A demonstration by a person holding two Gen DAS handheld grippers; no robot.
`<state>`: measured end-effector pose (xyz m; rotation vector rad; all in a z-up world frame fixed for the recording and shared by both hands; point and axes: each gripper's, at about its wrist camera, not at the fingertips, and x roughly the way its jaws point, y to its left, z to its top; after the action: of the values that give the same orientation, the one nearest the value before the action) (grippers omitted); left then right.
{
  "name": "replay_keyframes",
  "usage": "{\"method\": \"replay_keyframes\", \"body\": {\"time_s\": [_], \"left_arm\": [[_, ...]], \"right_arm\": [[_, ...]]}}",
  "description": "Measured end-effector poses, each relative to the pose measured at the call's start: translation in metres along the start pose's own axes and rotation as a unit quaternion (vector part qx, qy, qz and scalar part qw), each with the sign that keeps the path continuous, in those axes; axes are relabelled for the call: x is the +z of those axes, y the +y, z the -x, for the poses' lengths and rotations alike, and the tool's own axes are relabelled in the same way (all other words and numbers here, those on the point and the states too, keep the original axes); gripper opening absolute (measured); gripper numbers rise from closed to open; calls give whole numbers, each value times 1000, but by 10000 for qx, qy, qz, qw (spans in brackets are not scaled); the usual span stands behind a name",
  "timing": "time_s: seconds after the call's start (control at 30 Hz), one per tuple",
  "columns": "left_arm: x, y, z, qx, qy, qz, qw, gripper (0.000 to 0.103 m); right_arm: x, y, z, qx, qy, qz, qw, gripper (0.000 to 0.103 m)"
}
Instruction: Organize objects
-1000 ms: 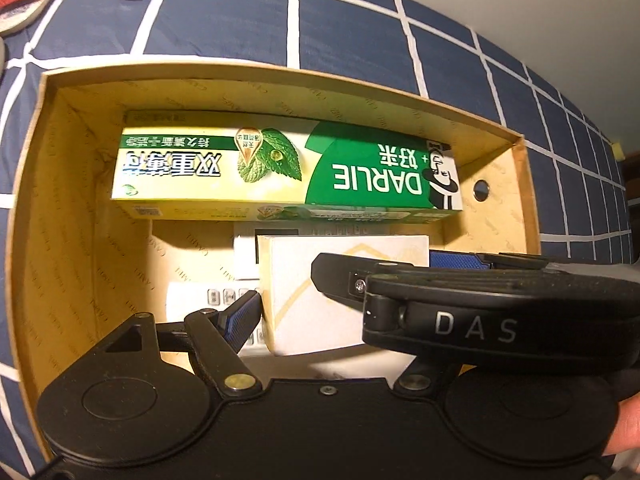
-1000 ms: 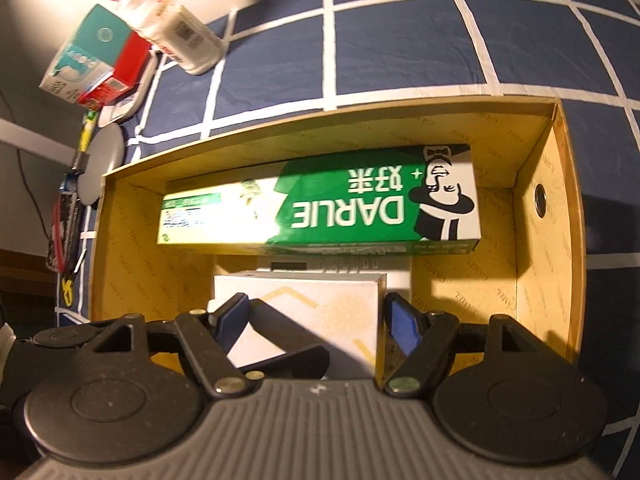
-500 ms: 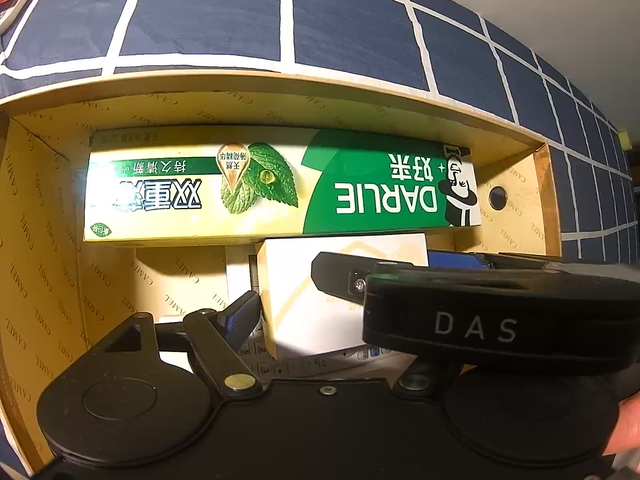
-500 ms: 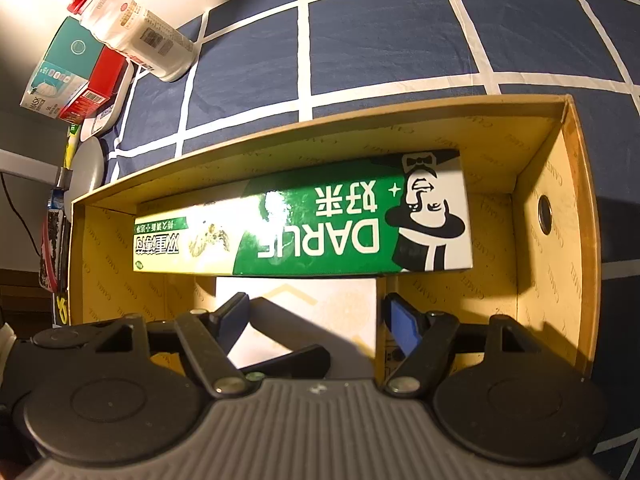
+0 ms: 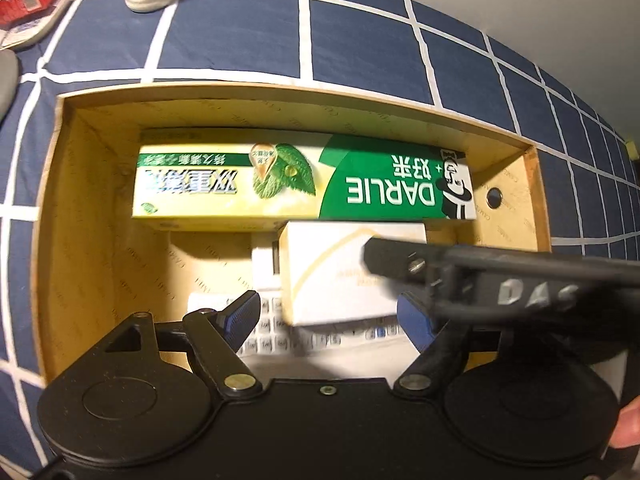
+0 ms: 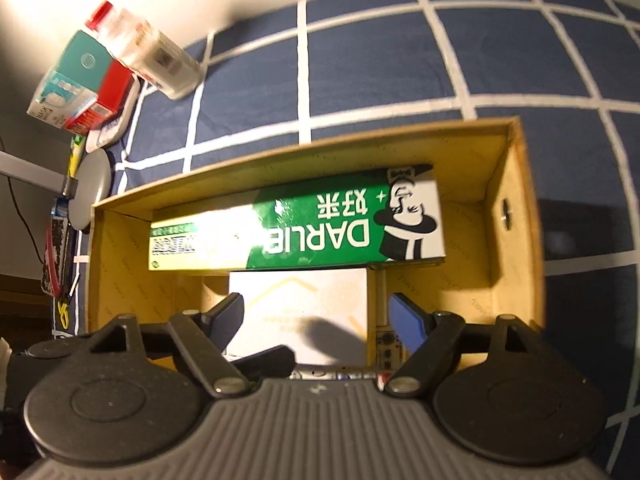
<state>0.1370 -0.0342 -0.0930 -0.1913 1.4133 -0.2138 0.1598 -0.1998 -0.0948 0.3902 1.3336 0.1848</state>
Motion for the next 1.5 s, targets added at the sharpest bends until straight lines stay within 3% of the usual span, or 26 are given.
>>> {"method": "replay_keyframes", "body": {"time_s": [0.23,0.47,0.67,0.73,1.5], "left_arm": [[-25,-7,31,265,-218,-77,9994,77],[-51,-12,66,628,-678,-116,9957,93],[-73,-16,88,851,-893,-109,9923,97],[-80,-17,93,966,-942,-136,9908,103],[-135,-11,120,1385,-1043,-147,9847,103]], "right_arm": [[-21,4,44,-238,-436,243,9985,91],[-53,-2,82,-374,-720,201,9965,95],[-78,-7,112,-466,-924,216,9944,98],[-87,-10,119,-483,-941,186,9942,101],[-150,-12,137,-895,-749,492,9920,103]]}}
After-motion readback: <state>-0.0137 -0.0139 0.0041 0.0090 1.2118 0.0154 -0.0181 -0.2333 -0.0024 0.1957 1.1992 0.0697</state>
